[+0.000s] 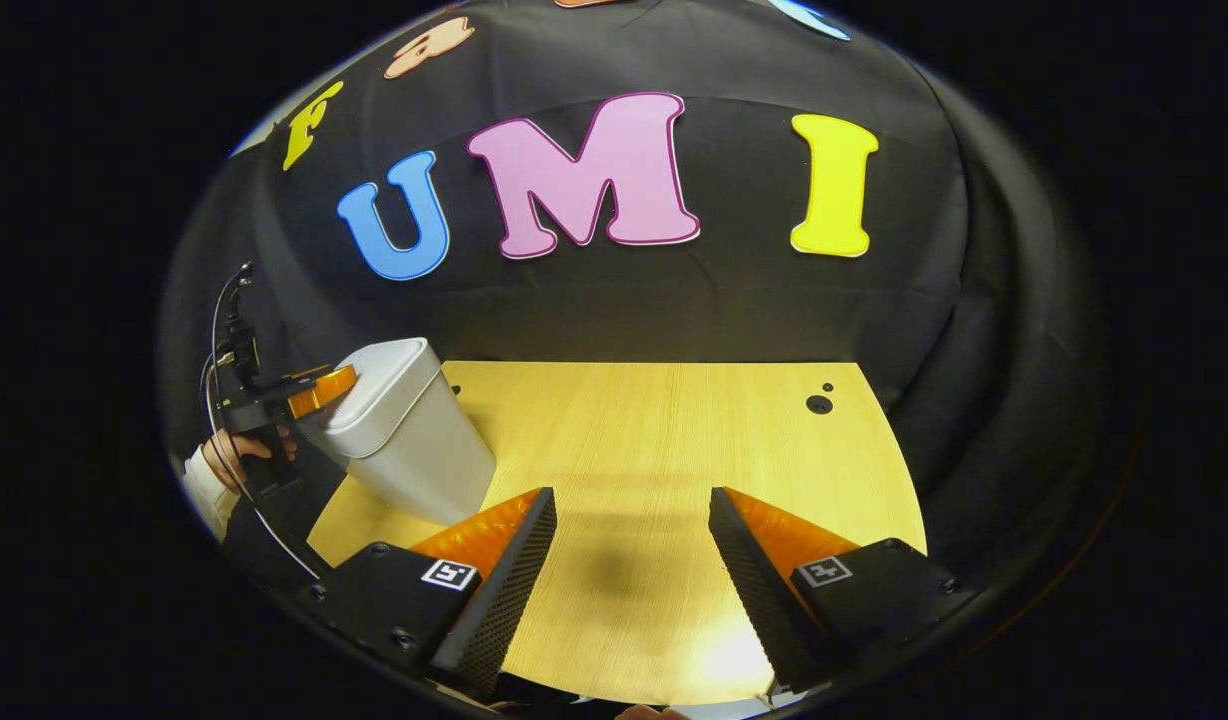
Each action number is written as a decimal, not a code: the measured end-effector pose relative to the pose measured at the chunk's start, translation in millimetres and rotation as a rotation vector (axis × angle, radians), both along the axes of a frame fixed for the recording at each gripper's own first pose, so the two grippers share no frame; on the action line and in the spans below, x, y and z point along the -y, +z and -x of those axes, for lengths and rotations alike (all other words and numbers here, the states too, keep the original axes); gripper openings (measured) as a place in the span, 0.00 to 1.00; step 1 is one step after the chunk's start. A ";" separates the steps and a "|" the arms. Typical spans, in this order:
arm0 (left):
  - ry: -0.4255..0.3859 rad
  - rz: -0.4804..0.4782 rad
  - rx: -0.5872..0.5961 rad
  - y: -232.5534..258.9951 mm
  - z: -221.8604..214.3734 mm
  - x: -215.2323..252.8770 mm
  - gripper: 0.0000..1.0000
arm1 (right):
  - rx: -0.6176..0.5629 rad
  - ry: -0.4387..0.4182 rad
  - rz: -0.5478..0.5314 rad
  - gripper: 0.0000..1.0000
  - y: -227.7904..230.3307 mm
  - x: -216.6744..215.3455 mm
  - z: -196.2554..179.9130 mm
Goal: Press the lid of the desktop garbage bin to open it, pick up the crumpled paper on the desktop and throw it into the bin, then pick up the pop can on the desktop and drop it into the bin, and finally close the garbage bin lid.
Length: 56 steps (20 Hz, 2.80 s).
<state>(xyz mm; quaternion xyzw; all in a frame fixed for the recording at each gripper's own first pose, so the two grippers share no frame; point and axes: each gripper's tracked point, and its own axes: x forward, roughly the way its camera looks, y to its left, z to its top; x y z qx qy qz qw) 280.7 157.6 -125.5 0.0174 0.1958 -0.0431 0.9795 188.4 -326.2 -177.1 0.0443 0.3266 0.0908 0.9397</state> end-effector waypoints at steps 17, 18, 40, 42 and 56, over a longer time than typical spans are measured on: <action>-0.055 0.020 -0.034 -4.4 74.1 28.5 0.86 | -0.022 -0.008 -0.042 0.99 -14.4 5.4 -15.5; -0.049 0.026 -0.032 -5.7 73.9 29.9 0.86 | -0.025 -0.002 -0.041 0.99 -15.1 4.0 -15.8; -0.055 0.122 0.296 106.3 125.4 48.3 0.85 | 0.316 -0.119 0.091 0.99 102.8 7.7 30.8; -0.083 0.159 0.327 126.2 136.4 54.9 0.85 | 0.363 -0.127 0.102 0.99 123.0 -1.5 43.7; 0.039 0.179 0.554 188.9 248.0 86.1 0.84 | 0.573 -0.103 0.104 0.99 174.7 -23.4 96.7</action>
